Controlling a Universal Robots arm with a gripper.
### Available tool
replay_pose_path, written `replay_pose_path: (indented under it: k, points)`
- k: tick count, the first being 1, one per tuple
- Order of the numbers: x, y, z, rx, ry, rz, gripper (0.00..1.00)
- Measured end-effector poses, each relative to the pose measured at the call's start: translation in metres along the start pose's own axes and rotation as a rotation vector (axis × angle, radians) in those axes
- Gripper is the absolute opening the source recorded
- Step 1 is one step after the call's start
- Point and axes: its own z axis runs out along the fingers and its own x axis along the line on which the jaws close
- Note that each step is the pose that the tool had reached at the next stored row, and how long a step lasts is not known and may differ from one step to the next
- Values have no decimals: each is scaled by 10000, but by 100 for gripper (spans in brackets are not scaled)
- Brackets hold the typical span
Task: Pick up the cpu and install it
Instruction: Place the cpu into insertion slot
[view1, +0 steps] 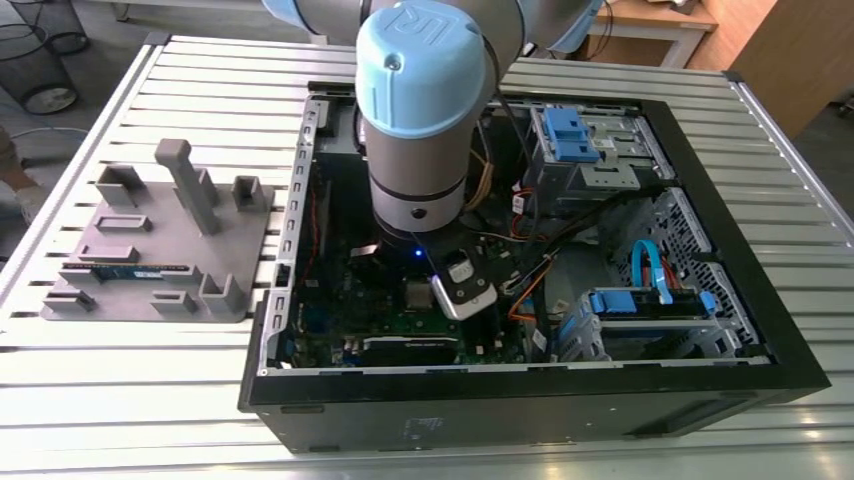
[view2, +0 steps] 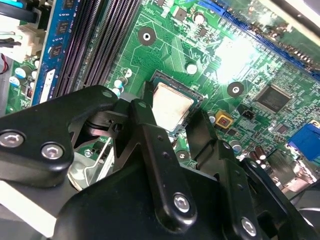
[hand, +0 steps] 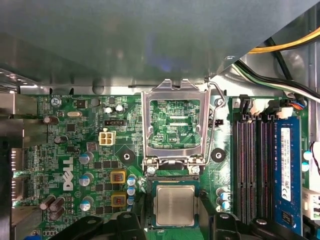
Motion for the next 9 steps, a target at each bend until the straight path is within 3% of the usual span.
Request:
replay_pose_path:
  k: [9]
  points:
    - [17, -27, -1, -11, -7, -22, 53]
